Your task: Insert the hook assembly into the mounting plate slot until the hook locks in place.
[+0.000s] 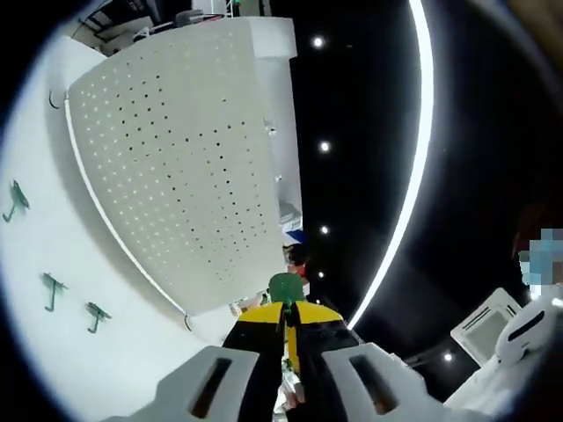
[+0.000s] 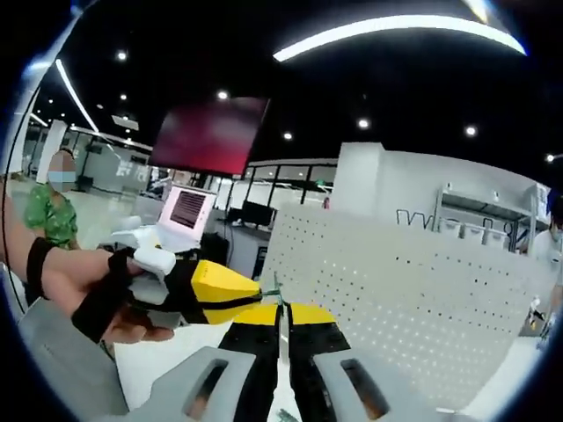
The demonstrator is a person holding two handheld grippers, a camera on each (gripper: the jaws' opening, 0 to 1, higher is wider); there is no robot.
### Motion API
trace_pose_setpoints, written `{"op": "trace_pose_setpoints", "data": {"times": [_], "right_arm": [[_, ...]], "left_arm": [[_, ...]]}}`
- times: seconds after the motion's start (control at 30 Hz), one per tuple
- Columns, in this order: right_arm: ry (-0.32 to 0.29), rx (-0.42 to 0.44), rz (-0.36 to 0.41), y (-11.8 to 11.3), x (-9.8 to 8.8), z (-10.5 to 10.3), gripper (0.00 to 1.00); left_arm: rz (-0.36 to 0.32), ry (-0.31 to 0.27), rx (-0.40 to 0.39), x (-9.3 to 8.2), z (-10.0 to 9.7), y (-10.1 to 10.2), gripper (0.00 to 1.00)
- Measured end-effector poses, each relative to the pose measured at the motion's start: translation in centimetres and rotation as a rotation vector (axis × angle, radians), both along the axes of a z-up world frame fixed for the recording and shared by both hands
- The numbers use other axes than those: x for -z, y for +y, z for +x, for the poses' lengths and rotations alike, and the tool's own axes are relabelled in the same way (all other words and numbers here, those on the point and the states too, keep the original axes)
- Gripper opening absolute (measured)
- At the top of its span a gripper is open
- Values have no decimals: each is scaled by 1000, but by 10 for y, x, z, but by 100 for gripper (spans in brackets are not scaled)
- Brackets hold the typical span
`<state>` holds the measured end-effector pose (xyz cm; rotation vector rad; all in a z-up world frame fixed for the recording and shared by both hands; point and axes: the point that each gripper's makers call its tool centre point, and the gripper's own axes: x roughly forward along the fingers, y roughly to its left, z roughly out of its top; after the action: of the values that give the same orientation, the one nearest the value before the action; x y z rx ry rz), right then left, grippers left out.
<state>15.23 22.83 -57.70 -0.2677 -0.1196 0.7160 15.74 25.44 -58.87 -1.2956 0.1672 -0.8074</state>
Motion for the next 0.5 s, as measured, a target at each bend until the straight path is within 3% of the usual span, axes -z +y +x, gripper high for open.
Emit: {"op": "trace_pose_setpoints", "data": {"times": [0.1,0.37,0.5], "right_arm": [[-9,4,-32,2,4,-1,1],[-25,32,-18,1,-4,1,0],[-25,54,-8,-1,-6,5,0]], "left_arm": [[-20,4,-17,-1,2,5,3],[-1,-16,-21,-5,2,3,4],[-26,-24,-20,-10,1,1,12]]}}
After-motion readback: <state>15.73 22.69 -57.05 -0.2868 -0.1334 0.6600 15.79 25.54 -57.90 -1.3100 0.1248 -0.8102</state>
